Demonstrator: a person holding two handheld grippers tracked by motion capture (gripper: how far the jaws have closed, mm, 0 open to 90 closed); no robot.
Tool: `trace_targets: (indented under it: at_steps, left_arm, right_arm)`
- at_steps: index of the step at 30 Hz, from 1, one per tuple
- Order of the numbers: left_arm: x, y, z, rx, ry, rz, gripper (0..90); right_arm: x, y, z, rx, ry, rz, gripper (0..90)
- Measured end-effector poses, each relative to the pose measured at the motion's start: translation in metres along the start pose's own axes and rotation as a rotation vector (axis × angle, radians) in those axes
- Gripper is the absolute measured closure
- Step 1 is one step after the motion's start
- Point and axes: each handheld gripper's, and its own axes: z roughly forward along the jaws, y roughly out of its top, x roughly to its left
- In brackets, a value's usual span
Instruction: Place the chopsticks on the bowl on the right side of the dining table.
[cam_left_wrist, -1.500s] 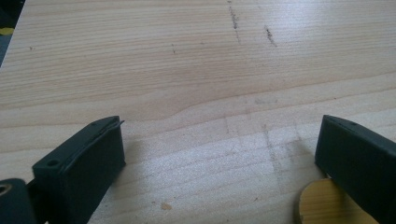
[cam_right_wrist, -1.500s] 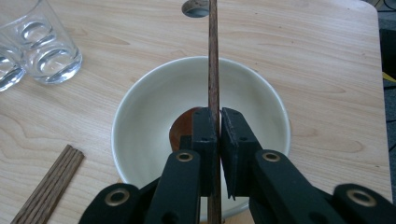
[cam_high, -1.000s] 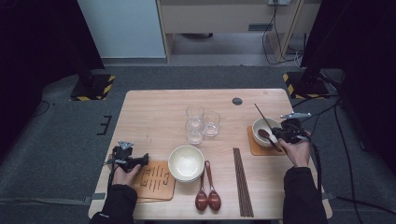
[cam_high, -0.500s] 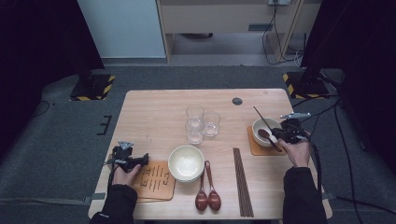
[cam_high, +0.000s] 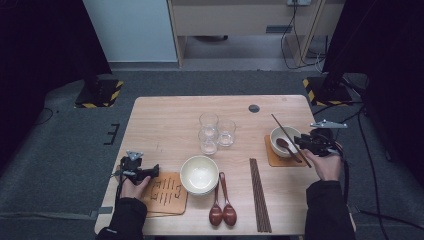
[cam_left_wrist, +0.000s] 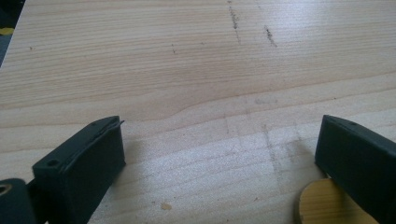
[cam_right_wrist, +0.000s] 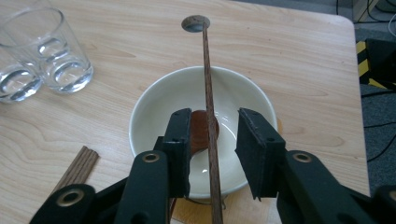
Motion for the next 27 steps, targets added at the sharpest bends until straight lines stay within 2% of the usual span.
trace_targets:
  at_steps: [6,12,14,21,27]
  left_arm:
    - [0.000,0.000,0.000,0.000,0.000,0.000,0.2]
    - [0.000,0.000,0.000,0.000,0.000,0.000,0.3]
    - [0.000,0.000,0.000,0.000,0.000,0.000,0.2]
    - [0.000,0.000,0.000,0.000,0.000,0.000,0.3]
    - [0.000,0.000,0.000,0.000,0.000,0.000,0.3]
  right_arm:
    - [0.006,-0.001,-0.023,-0.054,0.016,0.002,60.0]
    - [0.017,-0.002,-0.039,-0.119,0.033,0.003,61.3]
    - [0.022,-0.002,-0.043,-0.146,0.056,0.008,61.6]
    - [0.041,-0.004,-0.050,-0.141,0.077,-0.005,54.0]
    - [0.061,-0.006,-0.056,-0.147,0.092,-0.021,51.9]
